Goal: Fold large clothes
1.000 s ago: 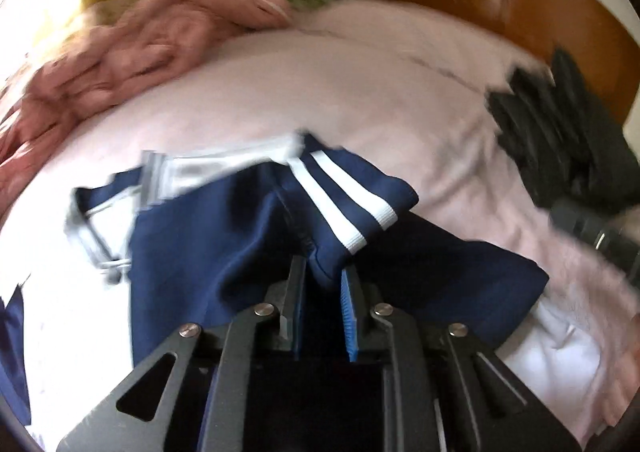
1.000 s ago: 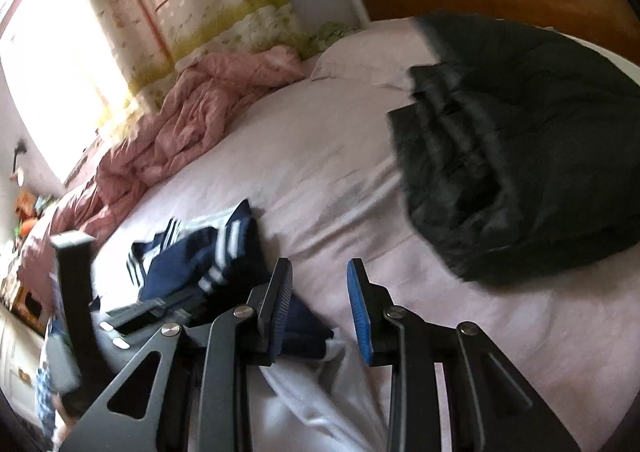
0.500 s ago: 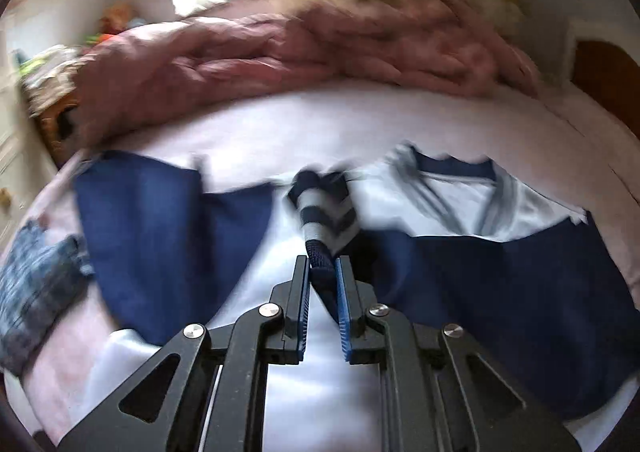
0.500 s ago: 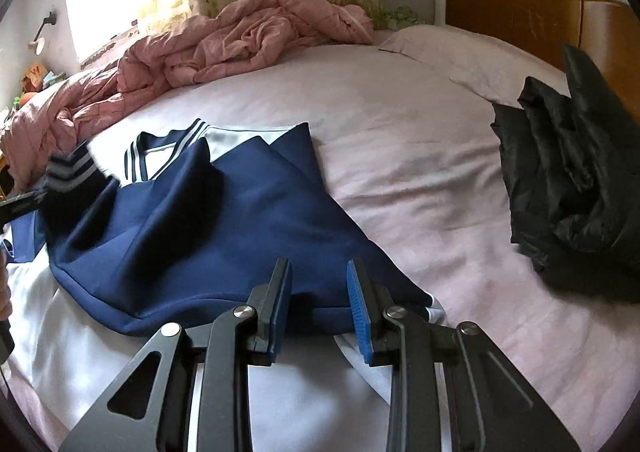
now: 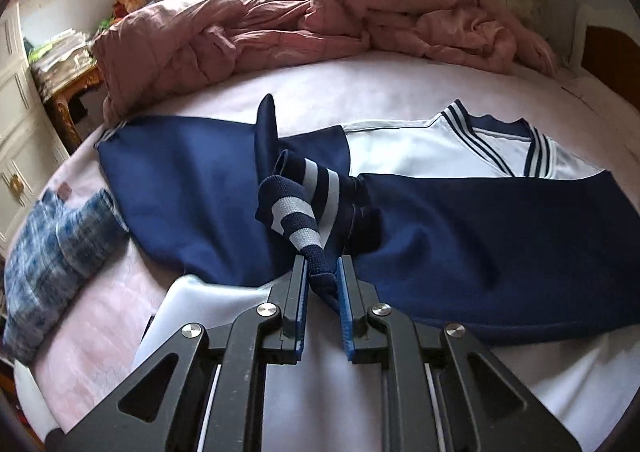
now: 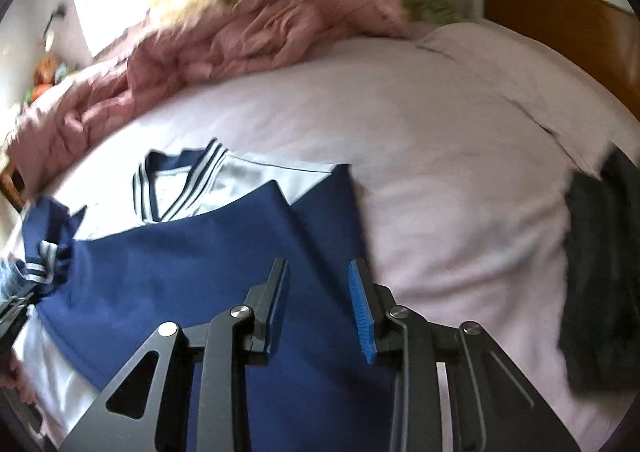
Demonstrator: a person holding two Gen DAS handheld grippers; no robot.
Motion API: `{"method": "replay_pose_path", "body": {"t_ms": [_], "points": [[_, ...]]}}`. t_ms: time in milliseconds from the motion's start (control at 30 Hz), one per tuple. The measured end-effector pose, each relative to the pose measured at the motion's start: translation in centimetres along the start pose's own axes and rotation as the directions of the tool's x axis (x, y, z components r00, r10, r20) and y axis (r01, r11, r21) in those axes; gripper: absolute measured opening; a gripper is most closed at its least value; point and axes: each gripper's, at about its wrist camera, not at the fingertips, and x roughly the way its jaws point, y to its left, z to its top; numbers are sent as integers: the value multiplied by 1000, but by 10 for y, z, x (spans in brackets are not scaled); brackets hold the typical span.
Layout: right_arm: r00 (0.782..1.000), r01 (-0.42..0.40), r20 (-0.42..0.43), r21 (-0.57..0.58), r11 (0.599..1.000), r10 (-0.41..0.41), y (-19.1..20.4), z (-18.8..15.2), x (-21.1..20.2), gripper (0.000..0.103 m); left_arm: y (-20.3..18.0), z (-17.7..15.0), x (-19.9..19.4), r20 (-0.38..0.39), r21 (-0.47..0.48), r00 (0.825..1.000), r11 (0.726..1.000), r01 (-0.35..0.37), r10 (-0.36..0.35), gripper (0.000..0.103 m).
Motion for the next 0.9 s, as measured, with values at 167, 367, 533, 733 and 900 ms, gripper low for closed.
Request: {"method": "replay_pose_path", "body": {"t_ms": [167,367,533,733,900], "points": [[993,107,-55,35,994,-105,2,22,49,26,17,-9,-35,45,-57,997,996,63,-60,14],[976,-131,-191,-117,984,107,26,15,63,26,19,-20,-34,47,-37,998,999,34,-33,14],[979,-98,-193,-198,975,59,38,6,65,37,8,-28,-31,60,22,998,1000,2,-4,14],[976,-67,-216,-296,953,1,54,5,68,54,13,-27,-27,45,0,999,1000,14,-14,14],[978,32,-192,-266,963,-85,51,11,75,5,8,-25,-28,64,26,998,1000,1,-3,14]]}}
